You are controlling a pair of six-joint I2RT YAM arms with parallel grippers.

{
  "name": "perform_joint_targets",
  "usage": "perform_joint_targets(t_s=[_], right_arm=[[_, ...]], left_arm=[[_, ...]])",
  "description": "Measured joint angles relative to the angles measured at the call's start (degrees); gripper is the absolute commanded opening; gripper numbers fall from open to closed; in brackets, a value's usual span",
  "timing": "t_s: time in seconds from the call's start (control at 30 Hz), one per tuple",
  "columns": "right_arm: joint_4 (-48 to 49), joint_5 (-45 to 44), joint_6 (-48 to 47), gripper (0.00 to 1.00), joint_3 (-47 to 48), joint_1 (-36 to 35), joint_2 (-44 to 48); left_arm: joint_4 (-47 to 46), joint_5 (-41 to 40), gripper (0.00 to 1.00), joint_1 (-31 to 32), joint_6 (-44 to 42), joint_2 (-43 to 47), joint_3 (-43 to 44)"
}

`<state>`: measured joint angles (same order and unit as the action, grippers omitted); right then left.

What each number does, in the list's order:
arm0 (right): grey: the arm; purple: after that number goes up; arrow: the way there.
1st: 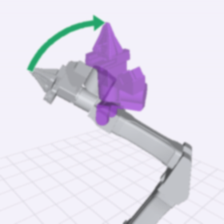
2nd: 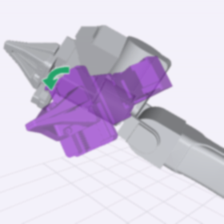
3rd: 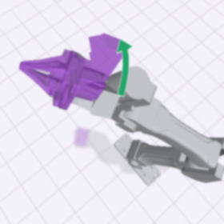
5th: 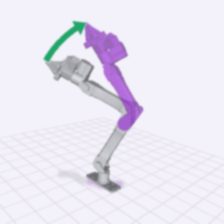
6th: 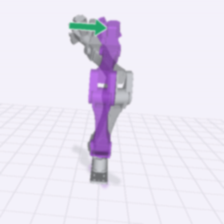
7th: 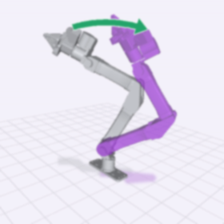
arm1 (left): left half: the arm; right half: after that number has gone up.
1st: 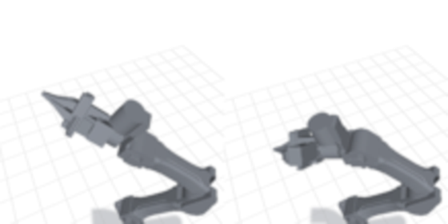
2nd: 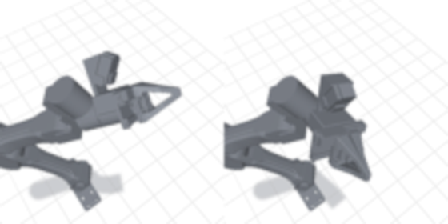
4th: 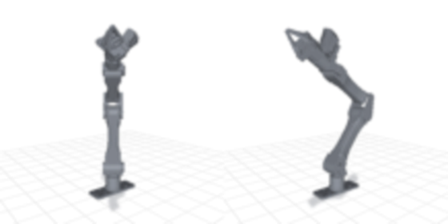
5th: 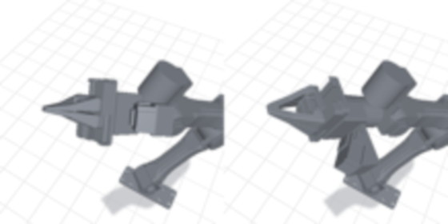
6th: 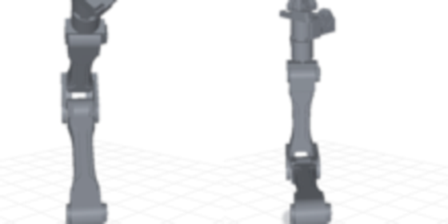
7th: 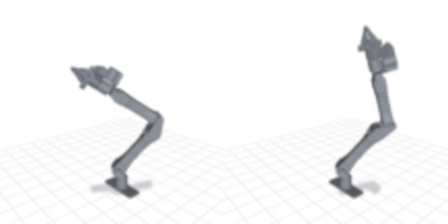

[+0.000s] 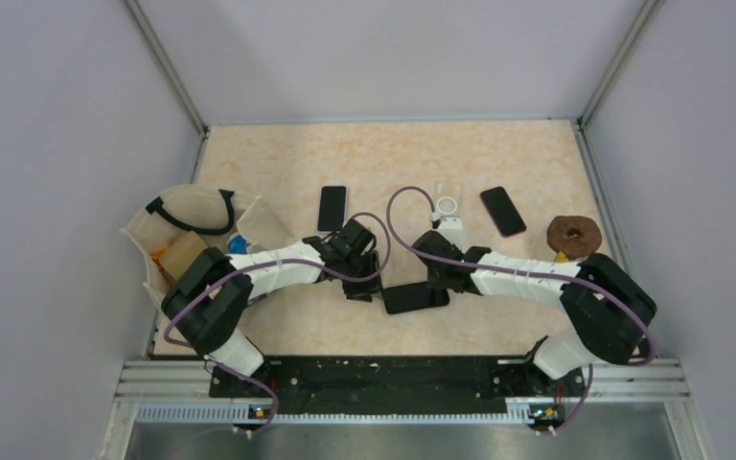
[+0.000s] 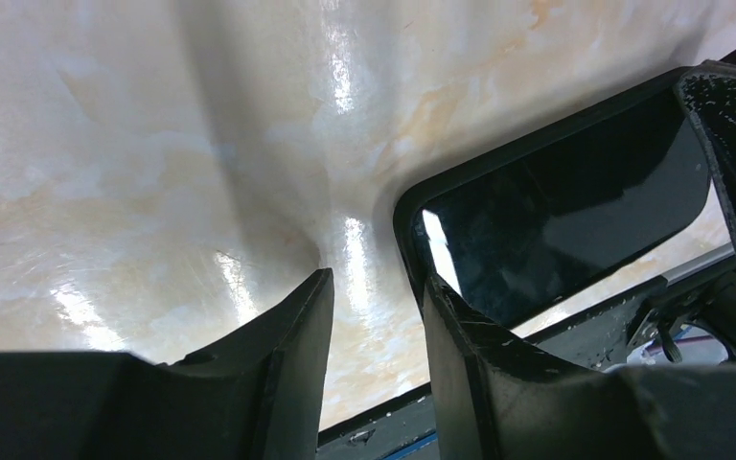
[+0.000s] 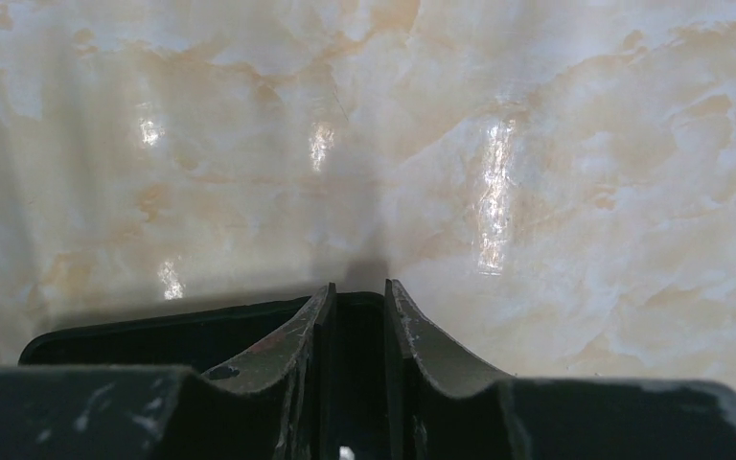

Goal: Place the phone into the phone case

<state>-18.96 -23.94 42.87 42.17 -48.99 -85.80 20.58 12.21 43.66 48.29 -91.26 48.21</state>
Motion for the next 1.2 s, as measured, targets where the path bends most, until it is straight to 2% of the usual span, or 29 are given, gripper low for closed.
perform_joint_targets(t_s=[0.07,0.23,0.43,0.57,0.73,0.8,0.83,0.93,1.07,1.2], right_arm=[[-1.0,0.1,-0.8,0.11,1.2,0.0,-0.8],[-2.0,0.2,-1.9,0.2,3.8,0.0,-2.2],[-2.6,7.1,-0.7,0.41,5.0,-0.4,-2.2],[-5.6,10.1,0.5,0.5,4.9,0.5,2.4],[-7.5,11.7,3.9,0.48,-1.0,2.8,16.0],[-7.7,12.8,5.6,0.42,-4.0,2.9,20.0],[-7.8,13.6,7.0,0.36,-6.3,2.9,22.2],[-8.9,15.4,9.9,0.33,-11.5,2.1,25.7],[-11.6,17.4,13.3,0.21,-14.8,0.1,28.5],[-11.7,18.1,15.3,0.18,-14.8,-2.3,28.8]], left_arm=[[0.2,-0.7,0.46,0.0,0.0,0.7,0.0],[1.4,-3.1,0.46,0.0,0.0,2.7,0.0],[4.3,-4.6,0.47,0.0,-0.7,4.9,0.0],[6.3,-5.2,0.49,0.0,-2.6,5.1,1.0],[8.2,-4.1,0.62,0.1,-8.9,4.4,6.9],[8.1,-3.3,0.64,0.4,-11.8,3.0,10.4],[8.1,-2.8,0.64,0.5,-13.2,2.1,12.3],[8.1,-1.6,0.64,0.7,-16.6,-1.8,17.6],[8.6,-0.5,0.61,0.8,-19.8,-9.1,24.5],[8.9,0.6,0.58,0.8,-21.4,-14.6,27.2]])
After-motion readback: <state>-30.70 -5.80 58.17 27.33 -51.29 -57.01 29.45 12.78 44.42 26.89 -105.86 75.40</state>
